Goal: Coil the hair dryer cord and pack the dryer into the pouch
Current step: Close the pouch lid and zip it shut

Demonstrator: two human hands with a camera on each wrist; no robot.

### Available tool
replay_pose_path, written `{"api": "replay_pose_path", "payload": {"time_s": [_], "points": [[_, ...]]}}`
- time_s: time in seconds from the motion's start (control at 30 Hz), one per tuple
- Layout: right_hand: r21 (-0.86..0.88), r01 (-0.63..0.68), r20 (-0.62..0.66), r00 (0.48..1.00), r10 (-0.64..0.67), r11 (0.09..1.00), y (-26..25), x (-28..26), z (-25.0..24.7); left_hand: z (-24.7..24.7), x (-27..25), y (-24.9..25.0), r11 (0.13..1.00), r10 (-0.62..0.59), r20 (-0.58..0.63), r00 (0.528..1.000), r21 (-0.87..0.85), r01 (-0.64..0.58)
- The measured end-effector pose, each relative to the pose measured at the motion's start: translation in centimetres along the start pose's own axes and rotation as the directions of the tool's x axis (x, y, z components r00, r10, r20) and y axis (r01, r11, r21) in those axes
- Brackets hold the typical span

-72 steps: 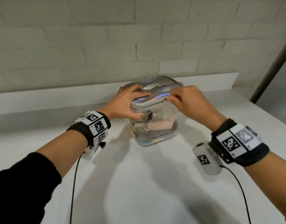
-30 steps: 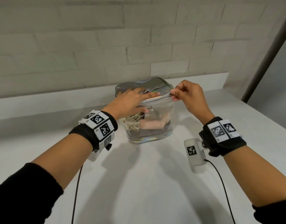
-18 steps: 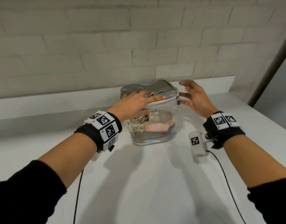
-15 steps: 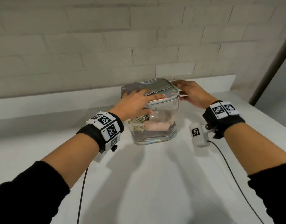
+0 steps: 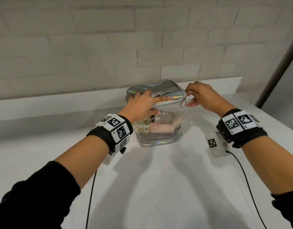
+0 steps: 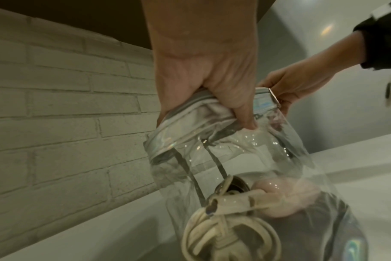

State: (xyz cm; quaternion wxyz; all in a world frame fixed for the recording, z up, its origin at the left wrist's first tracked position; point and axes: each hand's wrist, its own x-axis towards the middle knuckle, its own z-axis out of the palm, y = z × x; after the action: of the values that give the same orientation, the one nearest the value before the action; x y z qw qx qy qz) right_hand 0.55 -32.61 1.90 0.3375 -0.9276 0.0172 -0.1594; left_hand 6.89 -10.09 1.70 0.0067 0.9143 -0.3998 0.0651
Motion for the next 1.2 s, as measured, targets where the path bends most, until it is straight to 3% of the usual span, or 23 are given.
{"api": "replay_pose_path", "payload": {"time_s": [0.13, 0.2, 0.37, 0.47, 0.53, 0.63, 0.77, 0.93, 1.07, 1.2], "points": [[0.365, -0.052, 0.03, 0.999, 0.045, 0.929, 0.0, -1.2, 1.0, 0.1, -0.3, 0.2, 1.0, 0.003, 0.016, 1.0, -0.018, -0.003], [0.432, -0.05, 0.028, 0.999, 0.042, 0.9, 0.1, -1.7, 1.6, 0.2, -0.5, 0.3, 1.0, 0.005, 0.013, 1.0, -0.018, -0.004], [0.354, 0.02, -0.054, 0.999, -0.001, 0.935, 0.1, -2.3, 2.7, 0.5, -0.6, 0.5, 1.0, 0.001, 0.001, 1.0, -0.018, -0.001], [0.133, -0.065, -0.188, 0.978, 0.09, 0.989, -0.4, -1.8, 2.0, 0.5, -0.5, 0.7, 1.0, 0.0, 0.003, 1.0, -0.017, 0.0], [0.226, -0.088, -0.242, 0.96, 0.144, 0.97, -1.0, -1.2, 1.9, 0.4, -0.5, 0.7, 1.0, 0.001, -0.002, 1.0, -0.023, -0.001], [0.544, -0.094, -0.185, 0.956, 0.228, 0.834, -1.3, -1.4, 2.8, 0.4, -0.4, 0.8, 0.999, -0.009, 0.01, 1.0, -0.04, 0.009], [0.541, -0.006, -0.201, 0.97, 0.136, 0.841, -0.8, -2.3, 3.1, 0.4, -0.3, 0.6, 0.999, -0.008, 0.024, 1.0, -0.049, 0.009], [0.651, 0.044, -0.093, 0.995, 0.022, 0.758, 0.2, -3.4, 2.6, 0.5, -0.3, 0.6, 0.999, 0.006, 0.025, 1.0, -0.038, -0.005], [0.585, 0.085, -0.109, 0.994, -0.025, 0.806, 0.2, -4.1, 2.3, 0.6, -0.4, 0.6, 1.0, 0.011, 0.018, 1.0, -0.02, -0.011], [0.317, 0.089, -0.235, 0.972, -0.013, 0.944, -0.4, -4.7, 2.5, 0.3, -0.1, 1.1, 0.999, -0.018, 0.04, 0.999, -0.037, 0.02]]}}
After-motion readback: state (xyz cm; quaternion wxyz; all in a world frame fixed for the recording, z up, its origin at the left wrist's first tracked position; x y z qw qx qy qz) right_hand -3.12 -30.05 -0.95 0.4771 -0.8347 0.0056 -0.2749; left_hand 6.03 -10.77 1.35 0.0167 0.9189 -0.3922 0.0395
